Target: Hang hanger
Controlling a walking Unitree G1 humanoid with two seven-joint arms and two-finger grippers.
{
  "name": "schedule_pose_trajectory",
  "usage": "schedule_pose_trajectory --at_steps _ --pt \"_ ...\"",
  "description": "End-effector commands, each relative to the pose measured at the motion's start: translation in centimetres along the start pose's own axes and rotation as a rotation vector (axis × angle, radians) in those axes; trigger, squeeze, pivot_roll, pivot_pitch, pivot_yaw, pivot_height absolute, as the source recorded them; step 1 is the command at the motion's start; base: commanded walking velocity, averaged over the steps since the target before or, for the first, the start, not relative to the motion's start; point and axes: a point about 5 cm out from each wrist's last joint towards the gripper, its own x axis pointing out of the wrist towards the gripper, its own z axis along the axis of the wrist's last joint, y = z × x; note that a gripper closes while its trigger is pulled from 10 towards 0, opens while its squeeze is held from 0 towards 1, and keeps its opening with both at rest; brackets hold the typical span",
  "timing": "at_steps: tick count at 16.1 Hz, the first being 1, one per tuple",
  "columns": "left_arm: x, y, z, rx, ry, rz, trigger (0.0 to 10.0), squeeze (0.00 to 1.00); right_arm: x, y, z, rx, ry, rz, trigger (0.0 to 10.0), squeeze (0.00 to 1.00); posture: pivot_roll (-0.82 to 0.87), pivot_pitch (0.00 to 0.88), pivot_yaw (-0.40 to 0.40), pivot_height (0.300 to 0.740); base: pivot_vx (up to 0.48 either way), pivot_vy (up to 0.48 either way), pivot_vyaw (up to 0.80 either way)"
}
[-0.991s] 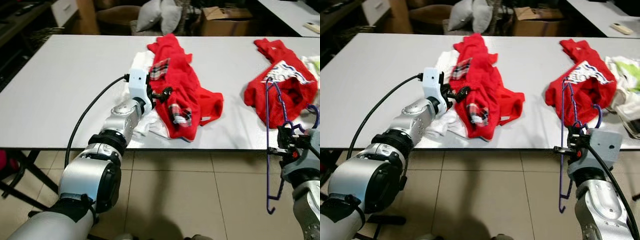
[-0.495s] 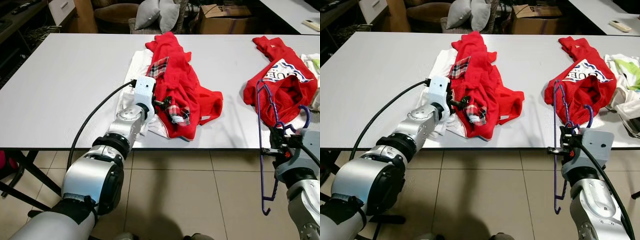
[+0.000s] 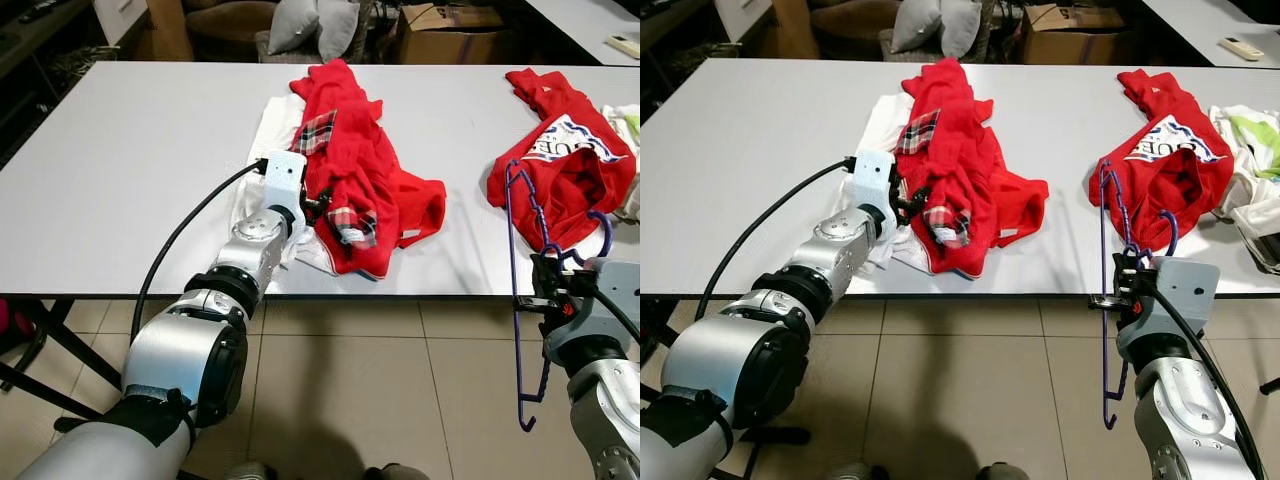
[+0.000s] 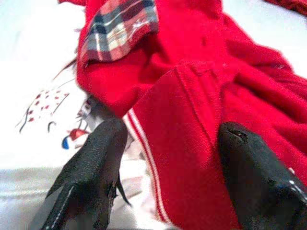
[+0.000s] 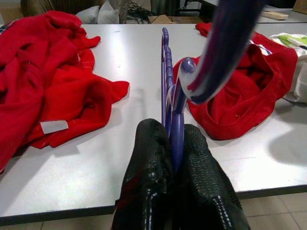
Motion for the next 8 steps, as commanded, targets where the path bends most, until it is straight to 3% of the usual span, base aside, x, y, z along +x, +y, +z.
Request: schedule_pose_trajectory --at_steps 1,2,4,5,6,8 --pt "0.10 0.15 0.75 0.005 -0.021 0.005 8.5 0.00 -0.21 0.23 0.74 -0.003 -0.025 0.019 10.0 0.00 -0.21 0.075 0.018 0.740 0.000 0.000 0.00" --pt "0.12 -0.13 0.60 0.004 -0.016 -0.016 6.0 0.00 -0.20 0.29 0.75 -0.005 -0.025 0.022 10.0 0.00 -0.21 0.078 0.015 0.740 0.000 0.000 0.00" --pt "0.12 -0.31 0.36 0.013 -0.008 -0.019 3.1 0.00 -0.18 0.39 0.76 -0.006 -0.024 0.027 10.0 0.00 -0.21 0.080 0.015 0.740 0.000 0.000 0.00" --pt "0.12 -0.30 0.29 0.015 -0.005 -0.014 0.7 0.00 -0.17 0.43 0.75 -0.006 -0.024 0.029 10.0 0.00 -0.21 0.081 0.016 0.740 0.000 0.000 0.00" --pt "0.11 -0.30 0.26 0.015 -0.004 -0.011 0.0 0.00 -0.17 0.47 0.76 -0.006 -0.024 0.030 10.0 0.00 -0.21 0.081 0.016 0.740 0.000 0.000 0.00" --pt "0.13 -0.27 0.48 0.009 -0.019 -0.011 0.0 0.00 -0.17 0.58 0.79 -0.003 -0.027 0.030 10.0 0.00 -0.21 0.080 0.021 0.740 0.000 0.000 0.00"
